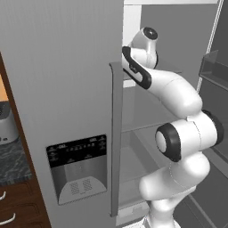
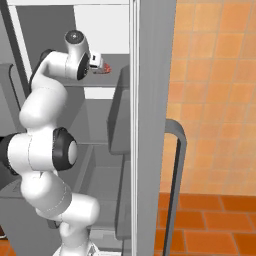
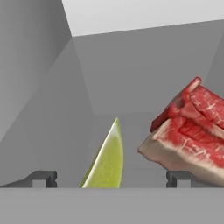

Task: Place one lemon wedge and one steak in each tupperware on the nearby counter, to pack two identical lunches.

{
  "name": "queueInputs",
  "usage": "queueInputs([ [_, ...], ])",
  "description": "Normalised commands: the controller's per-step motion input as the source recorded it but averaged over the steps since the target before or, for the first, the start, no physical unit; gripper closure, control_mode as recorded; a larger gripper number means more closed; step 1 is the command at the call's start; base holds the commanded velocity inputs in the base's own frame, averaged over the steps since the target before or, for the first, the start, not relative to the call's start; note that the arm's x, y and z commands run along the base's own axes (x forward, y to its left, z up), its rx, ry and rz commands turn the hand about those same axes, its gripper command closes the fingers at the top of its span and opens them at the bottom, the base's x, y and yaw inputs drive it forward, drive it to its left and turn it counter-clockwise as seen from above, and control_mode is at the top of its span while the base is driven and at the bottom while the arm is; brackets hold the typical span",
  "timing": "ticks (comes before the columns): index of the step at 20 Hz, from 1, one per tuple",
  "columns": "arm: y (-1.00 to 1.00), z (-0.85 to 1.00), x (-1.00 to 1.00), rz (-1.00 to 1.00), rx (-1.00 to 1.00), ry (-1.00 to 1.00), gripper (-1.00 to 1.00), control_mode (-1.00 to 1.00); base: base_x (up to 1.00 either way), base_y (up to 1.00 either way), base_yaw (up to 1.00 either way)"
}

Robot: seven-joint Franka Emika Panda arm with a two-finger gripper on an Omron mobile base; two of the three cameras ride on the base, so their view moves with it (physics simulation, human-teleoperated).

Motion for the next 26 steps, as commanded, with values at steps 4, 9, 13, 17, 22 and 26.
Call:
queueInputs([
  [4, 0.01, 0.0, 0.0, 0.0, 0.0, 0.0, -1.0, -1.0, 0.0, 0.0, 0.0],
  [9, 0.13, 0.02, 0.16, -0.12, 0.0, 0.0, -1.0, -1.0, 0.0, 0.0, 0.0],
  [13, 0.11, -0.14, 0.34, -0.22, 0.0, 0.01, -1.0, -1.0, 0.0, 0.0, 0.0],
  [17, 0.0, -0.34, 0.04, -0.16, 0.0, 0.07, -1.0, -1.0, 0.0, 0.0, 0.0],
  [22, -0.01, -0.43, -0.01, -0.07, 0.0, 0.13, -1.0, -1.0, 0.0, 0.0, 0.0],
  [26, -0.19, -0.35, -0.01, 0.0, 0.0, 0.06, -1.0, -1.0, 0.0, 0.0, 0.0],
])
